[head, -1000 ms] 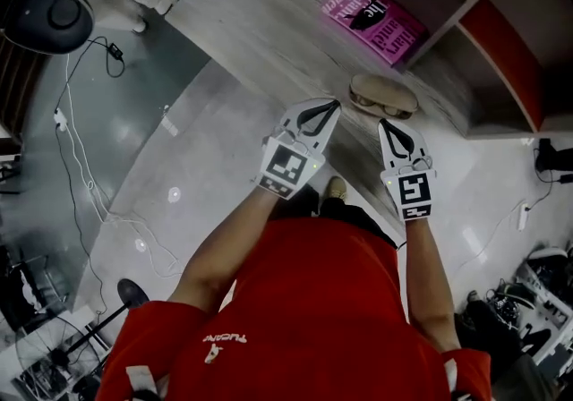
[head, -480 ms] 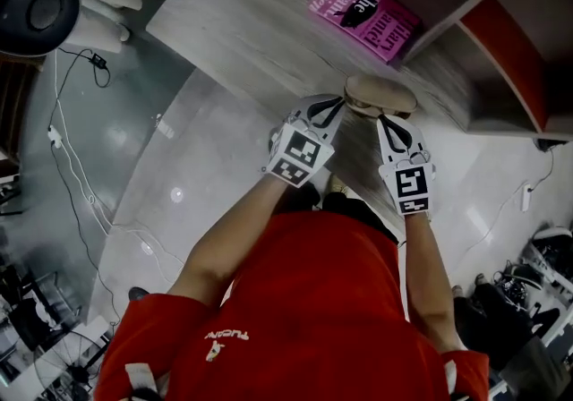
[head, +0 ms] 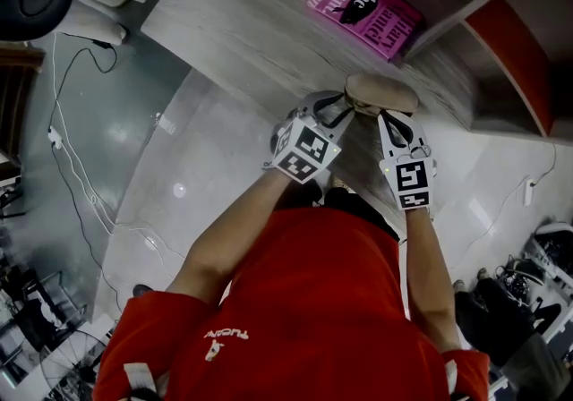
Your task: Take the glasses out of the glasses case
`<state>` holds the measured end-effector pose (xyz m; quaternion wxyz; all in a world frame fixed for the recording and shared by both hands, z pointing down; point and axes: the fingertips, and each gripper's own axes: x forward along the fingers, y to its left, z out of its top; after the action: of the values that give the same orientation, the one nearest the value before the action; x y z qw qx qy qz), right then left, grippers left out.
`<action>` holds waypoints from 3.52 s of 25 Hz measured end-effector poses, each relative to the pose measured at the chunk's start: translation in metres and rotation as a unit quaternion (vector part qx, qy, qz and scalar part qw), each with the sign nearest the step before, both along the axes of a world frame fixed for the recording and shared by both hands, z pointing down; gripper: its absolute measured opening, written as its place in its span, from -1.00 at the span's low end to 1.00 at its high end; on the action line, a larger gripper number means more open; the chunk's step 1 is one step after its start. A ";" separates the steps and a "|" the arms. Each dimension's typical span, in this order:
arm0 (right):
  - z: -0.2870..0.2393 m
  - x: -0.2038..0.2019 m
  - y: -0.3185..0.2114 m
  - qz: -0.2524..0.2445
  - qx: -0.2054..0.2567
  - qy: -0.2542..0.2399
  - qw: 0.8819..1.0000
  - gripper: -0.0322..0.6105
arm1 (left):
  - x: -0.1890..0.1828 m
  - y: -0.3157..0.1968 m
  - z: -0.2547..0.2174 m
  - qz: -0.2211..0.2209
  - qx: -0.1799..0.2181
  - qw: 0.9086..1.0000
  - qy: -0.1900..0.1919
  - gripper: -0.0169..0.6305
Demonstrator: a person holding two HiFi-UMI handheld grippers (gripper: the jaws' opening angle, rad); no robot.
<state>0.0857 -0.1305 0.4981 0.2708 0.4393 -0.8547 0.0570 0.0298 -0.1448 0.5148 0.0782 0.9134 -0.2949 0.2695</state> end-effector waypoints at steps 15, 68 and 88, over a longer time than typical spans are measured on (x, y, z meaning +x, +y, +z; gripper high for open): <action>-0.001 -0.004 -0.026 -0.019 0.005 0.026 0.999 -0.84 | 0.012 0.004 0.017 0.048 -0.025 0.998 -0.041 -0.60; 0.005 -0.018 -0.014 -0.342 -0.157 0.150 0.915 -0.81 | 0.008 0.009 0.013 0.067 -0.027 0.996 -0.048 -0.62; -0.044 -0.027 0.019 -0.340 -0.142 0.084 0.926 -0.81 | 0.006 0.026 0.011 0.069 -0.020 0.997 -0.041 -0.62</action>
<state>0.0586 -0.1118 0.4543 0.4043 0.0827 -0.9097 0.0456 0.0361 -0.1190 0.5254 0.0649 0.9180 -0.2286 0.3175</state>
